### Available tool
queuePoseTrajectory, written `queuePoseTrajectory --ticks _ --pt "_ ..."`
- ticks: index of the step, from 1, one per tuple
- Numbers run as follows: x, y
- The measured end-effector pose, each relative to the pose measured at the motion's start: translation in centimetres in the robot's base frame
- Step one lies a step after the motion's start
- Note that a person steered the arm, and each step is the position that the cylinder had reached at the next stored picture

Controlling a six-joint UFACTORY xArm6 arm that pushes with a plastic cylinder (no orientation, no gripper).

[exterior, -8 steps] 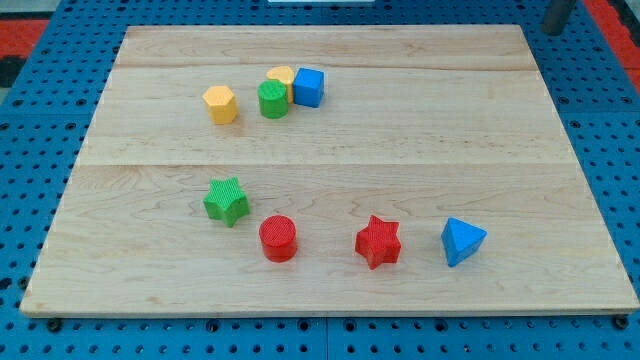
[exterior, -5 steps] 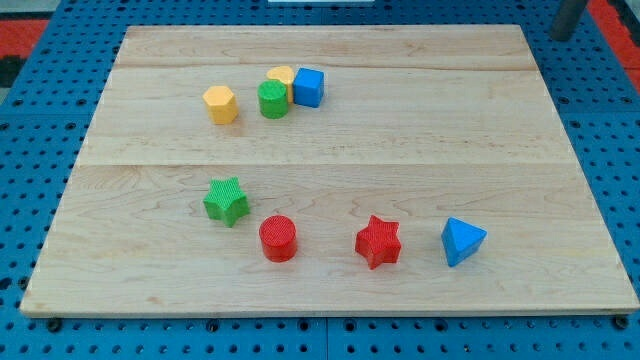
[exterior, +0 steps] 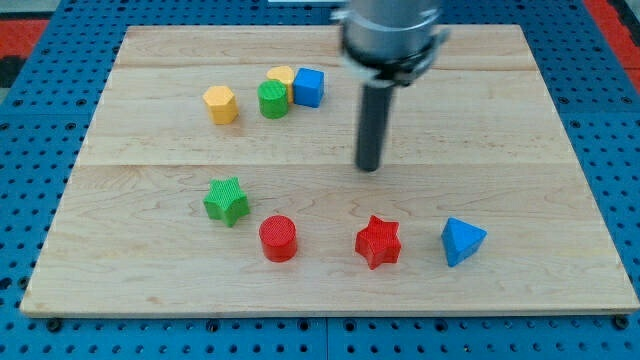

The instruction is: Push the red star towards the center

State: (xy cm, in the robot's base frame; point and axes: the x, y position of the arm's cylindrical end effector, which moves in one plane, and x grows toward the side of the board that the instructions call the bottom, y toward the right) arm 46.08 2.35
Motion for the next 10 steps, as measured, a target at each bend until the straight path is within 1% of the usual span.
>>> queuePoseTrajectory --ticks 1,2,3,4,5,6,7,8,9,10 --pt "-0.8 -1.0" --pt "6.6 -3.1" --pt "10.8 -3.3" --pt "12.7 4.0" --pt "9.2 6.8" --pt "6.4 4.5" --pt "7.9 2.8" --pt "7.3 0.0" --pt "3.5 -1.4" --pt "1.8 -0.3"
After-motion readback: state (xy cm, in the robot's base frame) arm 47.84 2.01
